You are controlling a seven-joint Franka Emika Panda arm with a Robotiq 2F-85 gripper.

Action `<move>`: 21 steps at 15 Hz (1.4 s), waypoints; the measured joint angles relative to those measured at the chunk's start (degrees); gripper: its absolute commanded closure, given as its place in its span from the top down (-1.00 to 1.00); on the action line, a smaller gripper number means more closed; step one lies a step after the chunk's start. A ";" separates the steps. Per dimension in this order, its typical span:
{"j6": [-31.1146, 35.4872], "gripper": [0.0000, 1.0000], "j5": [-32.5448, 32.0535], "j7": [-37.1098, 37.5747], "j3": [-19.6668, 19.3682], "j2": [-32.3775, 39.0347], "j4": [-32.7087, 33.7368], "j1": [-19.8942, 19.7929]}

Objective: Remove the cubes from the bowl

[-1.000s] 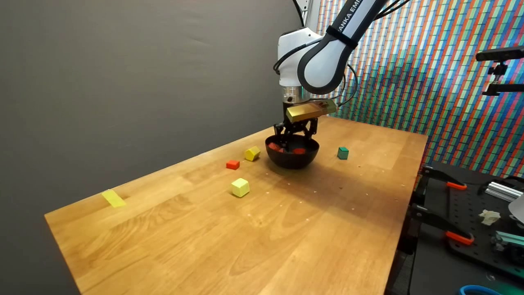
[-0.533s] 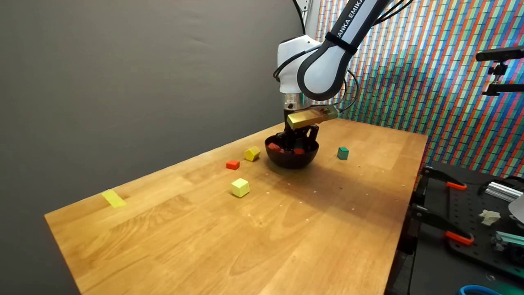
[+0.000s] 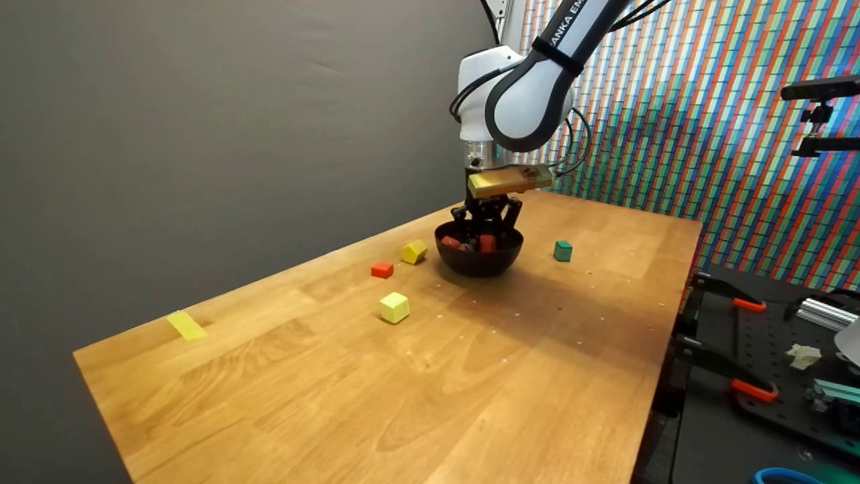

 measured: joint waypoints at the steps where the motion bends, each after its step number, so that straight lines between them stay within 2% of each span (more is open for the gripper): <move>1: -1.62 -0.69 2.03 -1.85 1.00 -1.40 -0.09 -1.07; 3: -7.72 -0.69 7.66 -8.70 4.79 -5.90 -0.61 -4.34; 5: -13.27 -0.69 11.46 -14.01 7.57 -11.71 -1.90 -5.83; 8: -18.35 -0.69 15.01 -17.67 11.20 -19.81 -4.62 -5.40; 11: -20.42 -0.69 20.32 -19.54 15.38 -23.40 -6.53 -3.90; 13: -18.21 -0.69 20.88 -18.65 17.33 -23.06 -7.49 -2.05; 15: -11.90 -0.69 19.22 -15.62 18.42 -21.97 -9.38 0.24; 19: 3.22 -0.69 10.43 -4.57 18.46 -18.16 -15.46 4.57; 21: 9.69 -0.69 4.83 2.28 17.14 -15.91 -18.69 6.83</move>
